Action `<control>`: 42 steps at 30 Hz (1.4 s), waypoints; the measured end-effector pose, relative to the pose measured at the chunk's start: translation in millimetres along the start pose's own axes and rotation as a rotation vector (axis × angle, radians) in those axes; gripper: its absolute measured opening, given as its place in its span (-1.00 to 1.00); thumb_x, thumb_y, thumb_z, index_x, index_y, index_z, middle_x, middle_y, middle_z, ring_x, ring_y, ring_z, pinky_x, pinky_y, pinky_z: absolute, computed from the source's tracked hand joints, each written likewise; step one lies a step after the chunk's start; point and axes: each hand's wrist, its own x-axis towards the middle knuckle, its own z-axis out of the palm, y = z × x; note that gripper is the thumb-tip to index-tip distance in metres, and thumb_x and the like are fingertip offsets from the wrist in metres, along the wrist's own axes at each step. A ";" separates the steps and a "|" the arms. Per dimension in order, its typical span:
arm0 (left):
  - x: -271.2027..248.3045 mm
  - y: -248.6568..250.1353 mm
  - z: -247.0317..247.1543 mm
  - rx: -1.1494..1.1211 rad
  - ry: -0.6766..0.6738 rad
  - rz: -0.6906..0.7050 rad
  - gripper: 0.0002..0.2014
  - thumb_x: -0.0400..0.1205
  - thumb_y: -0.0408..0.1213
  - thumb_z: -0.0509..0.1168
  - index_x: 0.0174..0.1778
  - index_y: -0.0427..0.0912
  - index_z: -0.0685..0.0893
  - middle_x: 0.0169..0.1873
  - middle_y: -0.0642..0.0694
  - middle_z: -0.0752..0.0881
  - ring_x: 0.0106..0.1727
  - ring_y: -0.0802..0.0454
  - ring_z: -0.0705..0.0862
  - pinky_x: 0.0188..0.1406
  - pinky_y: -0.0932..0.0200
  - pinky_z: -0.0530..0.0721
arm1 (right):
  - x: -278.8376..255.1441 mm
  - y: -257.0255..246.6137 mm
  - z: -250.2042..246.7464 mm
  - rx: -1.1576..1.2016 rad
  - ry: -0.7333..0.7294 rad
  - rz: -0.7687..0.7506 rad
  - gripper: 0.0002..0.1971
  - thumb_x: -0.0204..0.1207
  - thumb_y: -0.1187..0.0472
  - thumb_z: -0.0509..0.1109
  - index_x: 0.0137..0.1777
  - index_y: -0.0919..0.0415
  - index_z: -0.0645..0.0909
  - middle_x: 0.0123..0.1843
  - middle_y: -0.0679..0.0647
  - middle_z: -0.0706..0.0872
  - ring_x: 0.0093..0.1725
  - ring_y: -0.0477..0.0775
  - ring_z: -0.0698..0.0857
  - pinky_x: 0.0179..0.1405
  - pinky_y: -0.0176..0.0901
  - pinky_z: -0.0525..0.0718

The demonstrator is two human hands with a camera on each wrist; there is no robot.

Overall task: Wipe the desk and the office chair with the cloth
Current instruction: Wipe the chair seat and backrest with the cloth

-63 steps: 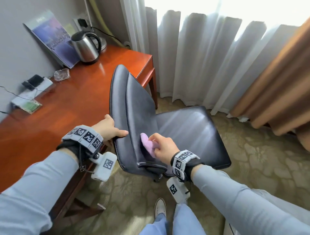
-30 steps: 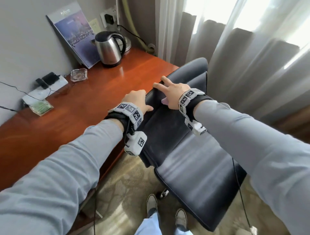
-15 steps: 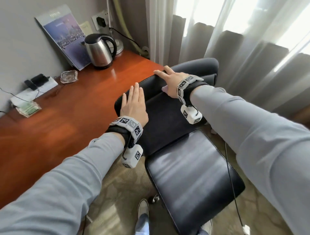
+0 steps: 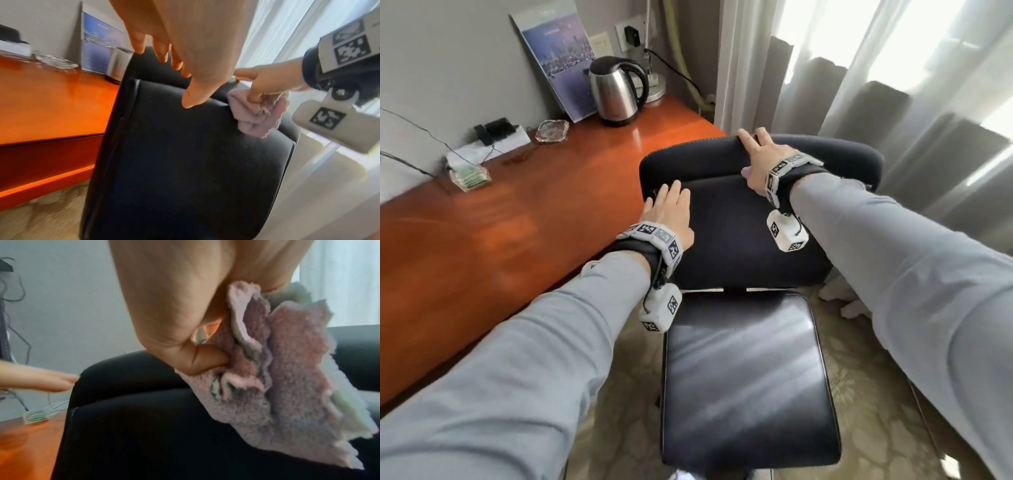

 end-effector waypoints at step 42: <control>21.5 169.7 -64.2 -0.215 -0.103 0.344 -0.24 0.48 0.06 0.53 0.53 -0.14 0.42 0.42 -0.20 0.59 0.37 -0.17 0.60 0.30 -0.07 0.60 | -147.0 96.6 -51.8 0.642 0.177 0.296 -0.69 0.40 0.32 0.37 0.13 0.14 0.74 -0.01 0.10 0.79 0.00 0.11 0.74 -0.09 -0.15 0.71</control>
